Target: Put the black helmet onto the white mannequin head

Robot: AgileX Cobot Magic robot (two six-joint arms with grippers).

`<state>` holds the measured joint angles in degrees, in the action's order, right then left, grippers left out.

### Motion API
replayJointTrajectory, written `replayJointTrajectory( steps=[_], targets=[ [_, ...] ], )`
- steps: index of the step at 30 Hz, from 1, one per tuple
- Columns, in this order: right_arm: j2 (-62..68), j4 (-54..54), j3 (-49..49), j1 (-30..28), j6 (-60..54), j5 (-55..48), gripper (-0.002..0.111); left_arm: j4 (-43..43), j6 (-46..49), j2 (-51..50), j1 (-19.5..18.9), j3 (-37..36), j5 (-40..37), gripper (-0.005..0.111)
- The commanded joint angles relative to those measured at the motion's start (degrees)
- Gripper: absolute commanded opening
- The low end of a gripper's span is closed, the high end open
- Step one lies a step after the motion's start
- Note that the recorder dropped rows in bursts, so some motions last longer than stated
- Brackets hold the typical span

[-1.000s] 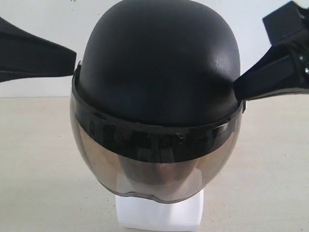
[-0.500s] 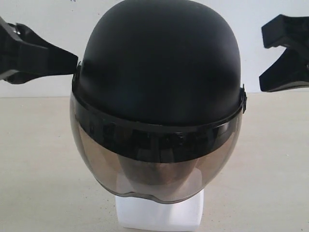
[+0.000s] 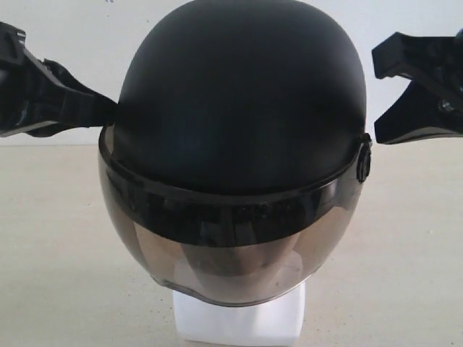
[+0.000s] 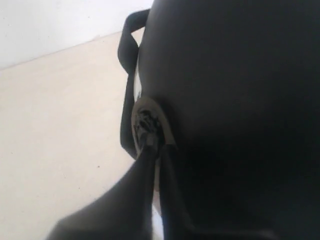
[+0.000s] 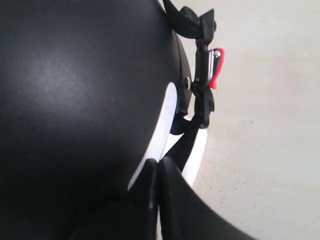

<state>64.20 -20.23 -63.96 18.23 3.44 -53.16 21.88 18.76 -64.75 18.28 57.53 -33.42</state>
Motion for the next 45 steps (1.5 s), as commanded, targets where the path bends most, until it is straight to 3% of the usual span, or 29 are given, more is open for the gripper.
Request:
replayJointTrajectory(
  steps=[1,7,14,20,45],
  targets=[
    [-0.09,-1.51,0.01,-0.44,-0.98,2.87,0.0,0.16,-0.74,-0.2,-0.03,-0.15,-2.33,0.004],
    [0.66,-2.84,0.01,-0.44,-2.07,4.58,0.0,1.83,-0.74,-0.2,-0.03,-0.15,-4.79,0.004],
    [2.47,-4.8,-0.1,-0.44,-4.14,7.66,0.0,10.22,5.75,0.41,0.09,-0.15,-8.55,0.004],
    [2.65,-6.21,-0.1,-0.44,-4.25,9.98,0.0,10.95,5.75,2.46,0.09,-0.15,-11.21,0.004],
    [1.55,-9.16,-0.1,-0.44,-4.32,8.03,0.0,10.01,5.65,0.27,-0.02,-0.15,-7.33,0.004]
  ],
)
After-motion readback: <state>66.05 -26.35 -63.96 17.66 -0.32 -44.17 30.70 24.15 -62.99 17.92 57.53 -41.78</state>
